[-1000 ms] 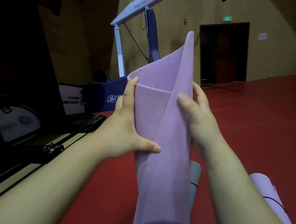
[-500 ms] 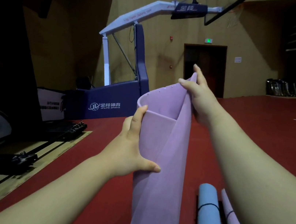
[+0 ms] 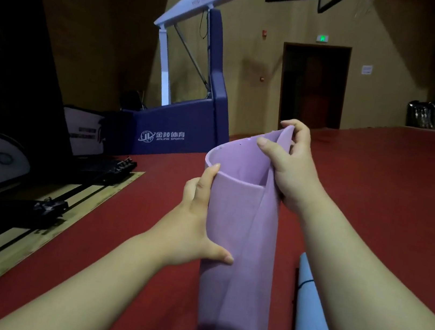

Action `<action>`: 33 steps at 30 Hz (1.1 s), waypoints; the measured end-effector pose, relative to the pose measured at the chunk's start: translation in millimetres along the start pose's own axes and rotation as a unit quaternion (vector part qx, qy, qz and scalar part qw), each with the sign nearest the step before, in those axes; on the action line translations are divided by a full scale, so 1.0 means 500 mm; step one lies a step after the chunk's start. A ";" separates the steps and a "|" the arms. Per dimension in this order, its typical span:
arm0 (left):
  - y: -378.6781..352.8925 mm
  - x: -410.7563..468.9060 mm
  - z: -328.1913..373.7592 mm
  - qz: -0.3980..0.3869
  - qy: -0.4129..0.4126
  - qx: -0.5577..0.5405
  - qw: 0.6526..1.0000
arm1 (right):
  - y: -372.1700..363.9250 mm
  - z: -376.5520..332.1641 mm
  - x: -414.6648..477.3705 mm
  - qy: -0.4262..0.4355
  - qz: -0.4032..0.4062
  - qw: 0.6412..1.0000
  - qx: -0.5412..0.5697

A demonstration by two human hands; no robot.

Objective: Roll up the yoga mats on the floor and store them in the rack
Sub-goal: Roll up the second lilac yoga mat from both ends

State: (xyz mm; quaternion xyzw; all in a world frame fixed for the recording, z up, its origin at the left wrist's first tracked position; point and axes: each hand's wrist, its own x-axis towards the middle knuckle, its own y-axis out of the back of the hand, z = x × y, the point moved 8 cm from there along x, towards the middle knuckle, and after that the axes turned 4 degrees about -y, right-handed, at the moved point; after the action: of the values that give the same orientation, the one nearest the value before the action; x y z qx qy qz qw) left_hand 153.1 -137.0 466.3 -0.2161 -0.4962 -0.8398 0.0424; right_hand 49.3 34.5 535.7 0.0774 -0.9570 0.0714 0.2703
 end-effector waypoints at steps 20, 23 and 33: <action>-0.206 -0.068 -0.229 0.026 0.064 -0.221 0.973 | -0.044 0.327 -0.197 -0.068 -0.027 0.988 -0.133; -0.210 -0.069 -0.232 0.024 0.070 -0.259 0.963 | -0.022 0.339 -0.186 -0.092 0.006 0.991 -0.097; -0.183 -0.062 -0.221 0.108 0.111 -0.254 0.955 | -0.025 0.345 -0.169 -0.141 -0.036 0.989 -0.013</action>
State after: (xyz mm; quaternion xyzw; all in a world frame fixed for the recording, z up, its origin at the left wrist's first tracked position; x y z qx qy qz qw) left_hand 119.6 -189.4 333.5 -0.1770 -0.2321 -0.9474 0.1310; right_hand 35.6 0.9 346.4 0.1180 -0.9829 0.0379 0.1364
